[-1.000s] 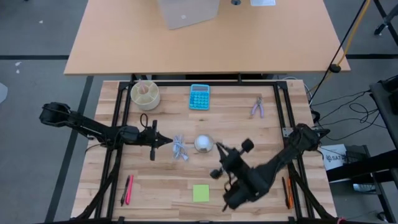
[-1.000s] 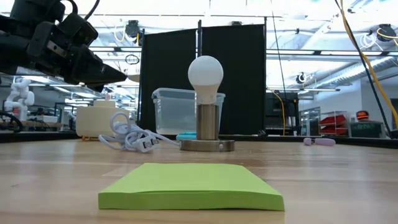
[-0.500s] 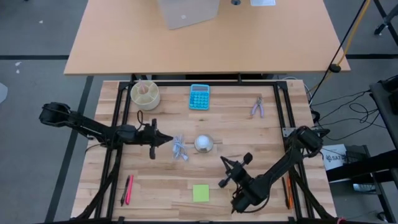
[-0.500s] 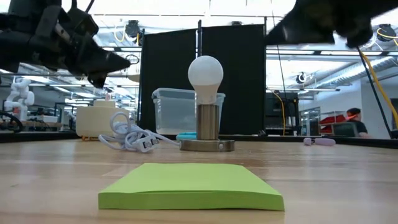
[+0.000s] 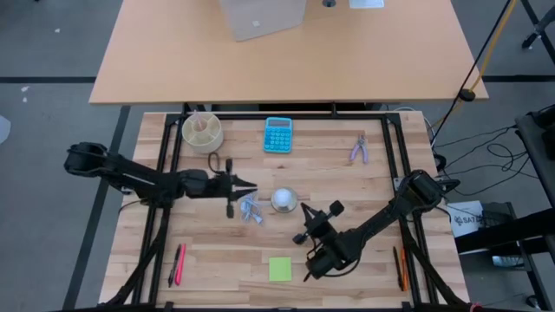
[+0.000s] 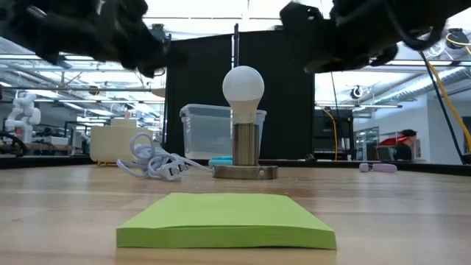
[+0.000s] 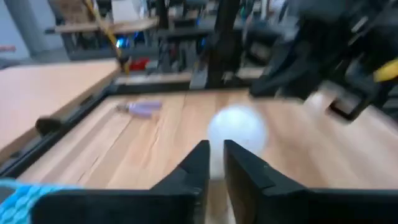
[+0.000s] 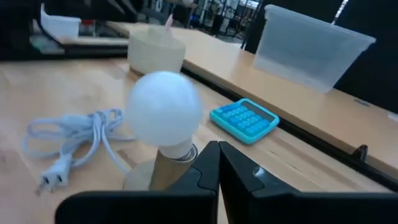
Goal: Screw lightbulb
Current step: Insert the lightbulb into the lamp
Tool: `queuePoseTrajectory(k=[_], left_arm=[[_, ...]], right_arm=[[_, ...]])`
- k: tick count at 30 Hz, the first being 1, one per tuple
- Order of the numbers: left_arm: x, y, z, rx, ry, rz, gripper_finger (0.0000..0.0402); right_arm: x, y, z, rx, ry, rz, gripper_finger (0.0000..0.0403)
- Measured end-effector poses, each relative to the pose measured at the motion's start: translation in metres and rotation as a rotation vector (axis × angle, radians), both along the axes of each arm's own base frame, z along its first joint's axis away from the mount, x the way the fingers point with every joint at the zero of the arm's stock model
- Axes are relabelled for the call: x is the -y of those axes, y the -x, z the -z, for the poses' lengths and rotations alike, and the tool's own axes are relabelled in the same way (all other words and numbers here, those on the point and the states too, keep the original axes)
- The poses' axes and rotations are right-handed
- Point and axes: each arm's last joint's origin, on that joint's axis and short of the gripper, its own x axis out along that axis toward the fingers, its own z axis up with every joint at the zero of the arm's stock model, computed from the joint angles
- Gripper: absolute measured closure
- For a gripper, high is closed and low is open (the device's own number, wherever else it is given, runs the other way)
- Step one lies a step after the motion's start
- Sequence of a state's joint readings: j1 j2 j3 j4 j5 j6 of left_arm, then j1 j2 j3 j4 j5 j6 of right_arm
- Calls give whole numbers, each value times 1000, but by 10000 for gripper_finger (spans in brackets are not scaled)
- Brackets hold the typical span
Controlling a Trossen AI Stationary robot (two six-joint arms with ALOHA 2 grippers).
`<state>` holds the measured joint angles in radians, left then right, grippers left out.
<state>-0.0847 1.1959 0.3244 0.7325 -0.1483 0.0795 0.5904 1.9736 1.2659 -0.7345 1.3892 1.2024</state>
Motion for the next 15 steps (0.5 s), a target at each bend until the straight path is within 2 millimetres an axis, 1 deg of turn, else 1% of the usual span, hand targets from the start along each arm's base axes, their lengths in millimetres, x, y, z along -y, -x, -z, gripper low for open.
queuePoseTrajectory(k=[2, 4, 8, 11, 15], left_arm=[[-5, -4, 8, -34, -6, -26, 321], [-12, -6, 11, -44, -20, -56, 310], [-25, -10, 13, -25, -45, -49, 304], [-33, -13, 13, 19, -39, -32, 310], [-41, -15, 19, -4, -25, 24, 336]], right_arm=[[-2, -4, -1, -24, 18, -15, 403], [-5, -9, -2, -43, 30, -36, 403], [-5, -19, -3, -134, 26, -86, 403], [-3, -23, -4, -179, 38, -103, 403], [-5, -29, -15, -160, 12, -143, 403]])
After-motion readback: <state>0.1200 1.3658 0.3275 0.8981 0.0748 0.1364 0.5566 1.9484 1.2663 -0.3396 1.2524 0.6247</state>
